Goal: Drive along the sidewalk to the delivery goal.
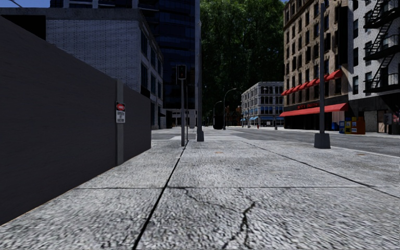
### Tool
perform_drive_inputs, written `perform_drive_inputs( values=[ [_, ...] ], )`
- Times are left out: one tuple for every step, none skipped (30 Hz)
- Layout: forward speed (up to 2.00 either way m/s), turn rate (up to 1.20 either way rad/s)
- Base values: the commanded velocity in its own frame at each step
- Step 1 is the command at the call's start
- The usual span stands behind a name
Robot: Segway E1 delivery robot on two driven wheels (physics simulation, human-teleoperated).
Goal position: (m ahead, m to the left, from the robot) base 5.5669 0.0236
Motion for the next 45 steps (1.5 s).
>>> perform_drive_inputs(
  values=[
    [2.00,0.00],
    [2.00,0.00],
    [2.00,0.00],
    [2.00,0.00],
    [2.00,0.00],
    [2.00,0.00],
    [2.00,0.00],
    [2.00,0.00],
    [2.00,0.00],
    [2.00,0.00],
    [2.00,0.00],
    [2.00,0.00],
    [2.00,0.00],
    [2.00,0.00],
    [2.00,0.00],
    [2.00,0.00],
    [2.00,0.00],
    [2.00,0.00],
    [2.00,0.00],
    [2.00,0.00],
    [2.00,0.00],
    [2.00,0.00],
    [2.00,0.00],
    [2.00,0.00],
    [2.00,0.00],
    [2.00,0.00],
    [2.00,0.00],
    [2.00,0.00],
    [2.00,0.00],
    [2.00,0.00],
    [2.00,0.00],
    [2.00,0.00],
    [2.00,0.00],
    [2.00,0.00],
    [2.00,0.00],
    [2.00,0.00],
    [2.00,0.00],
    [2.00,0.00],
    [2.00,0.00],
    [2.00,0.02],
    [2.00,0.12],
    [2.00,0.12],
    [2.00,0.15],
    [2.00,0.19],
    [2.00,0.21]
  ],
)
